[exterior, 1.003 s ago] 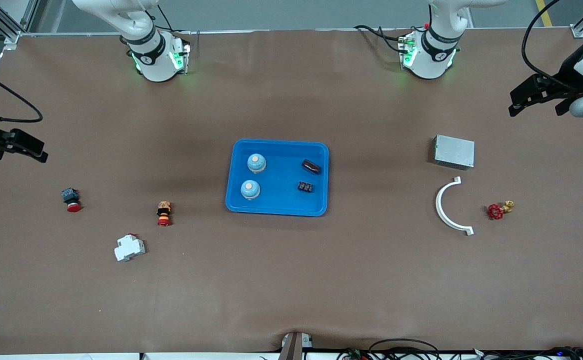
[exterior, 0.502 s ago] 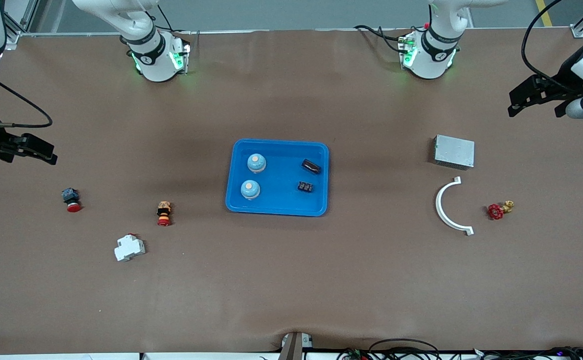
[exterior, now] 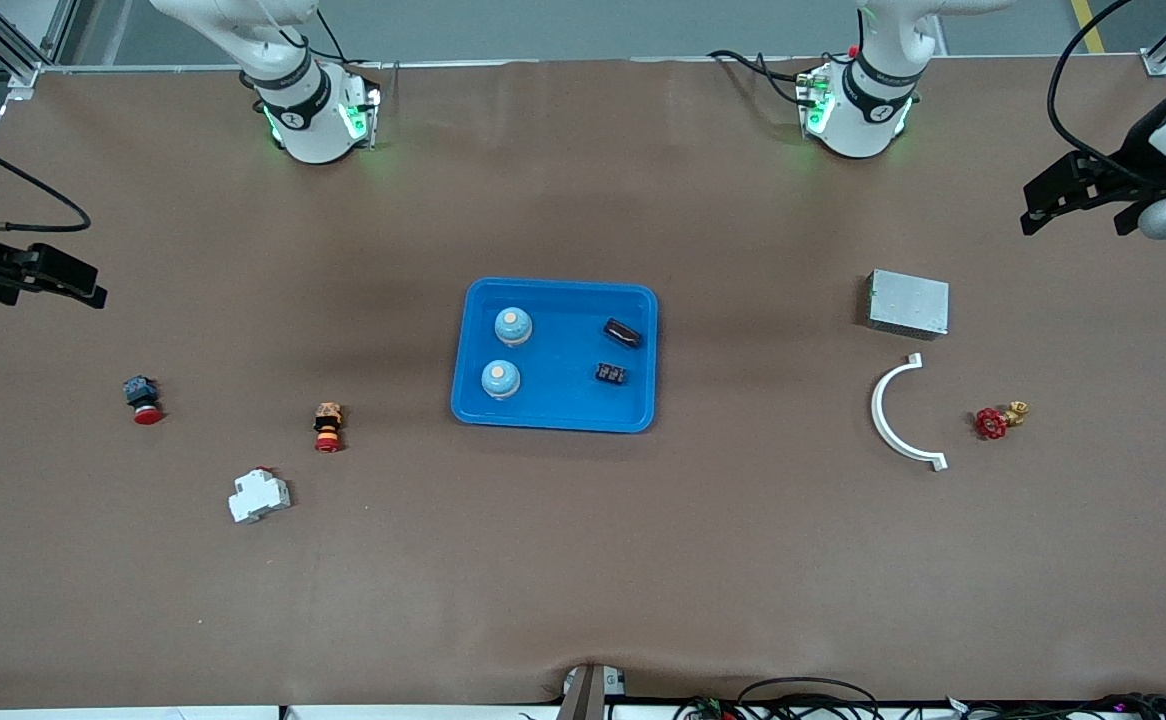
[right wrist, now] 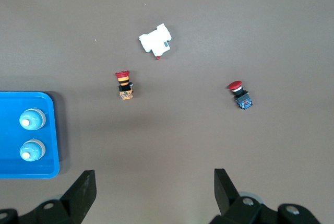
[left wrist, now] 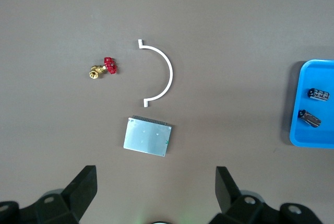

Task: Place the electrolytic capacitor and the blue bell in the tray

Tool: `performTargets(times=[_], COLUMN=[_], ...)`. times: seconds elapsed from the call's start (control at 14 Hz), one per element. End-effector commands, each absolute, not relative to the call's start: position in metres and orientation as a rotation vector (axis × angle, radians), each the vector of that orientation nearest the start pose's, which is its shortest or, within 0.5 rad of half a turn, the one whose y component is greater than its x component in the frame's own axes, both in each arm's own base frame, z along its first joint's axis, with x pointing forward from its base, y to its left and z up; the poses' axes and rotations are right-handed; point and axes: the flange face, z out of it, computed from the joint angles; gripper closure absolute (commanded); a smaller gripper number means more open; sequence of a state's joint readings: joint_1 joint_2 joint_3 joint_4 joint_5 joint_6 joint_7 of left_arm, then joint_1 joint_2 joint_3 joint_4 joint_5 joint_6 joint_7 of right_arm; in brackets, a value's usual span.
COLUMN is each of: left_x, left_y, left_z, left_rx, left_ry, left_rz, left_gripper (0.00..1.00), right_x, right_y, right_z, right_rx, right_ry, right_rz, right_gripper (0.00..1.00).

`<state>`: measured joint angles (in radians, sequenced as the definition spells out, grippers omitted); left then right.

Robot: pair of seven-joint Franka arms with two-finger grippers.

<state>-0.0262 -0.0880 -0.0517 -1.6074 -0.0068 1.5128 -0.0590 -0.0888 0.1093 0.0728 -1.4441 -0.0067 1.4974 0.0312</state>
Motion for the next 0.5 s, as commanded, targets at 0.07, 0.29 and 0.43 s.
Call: performTargets(times=[0.07,0.29,0.43], left_x=[0.519,0.518,0.518], left_y=[-0.040,-0.040,-0.040], left_z=[0.660,0.662,0.662], left_rx=[-3.126,-3.127,-3.129], left_ry=[0.061,0.063,0.063], left_rz=[0.023,0.021,0.021], left_gripper=[0.00,0.00,0.00], right_x=[0.580,0.581,0.580], right_y=[-0.001,-0.010,-0.021], right_z=[0.620,0.619,0.620], right_rx=[-3.145,-3.139,-3.139], right_ry=[0.049,0.082,0.104], right_rz=[0.094,0.096,0.094], right_gripper=[0.00,0.00,0.00])
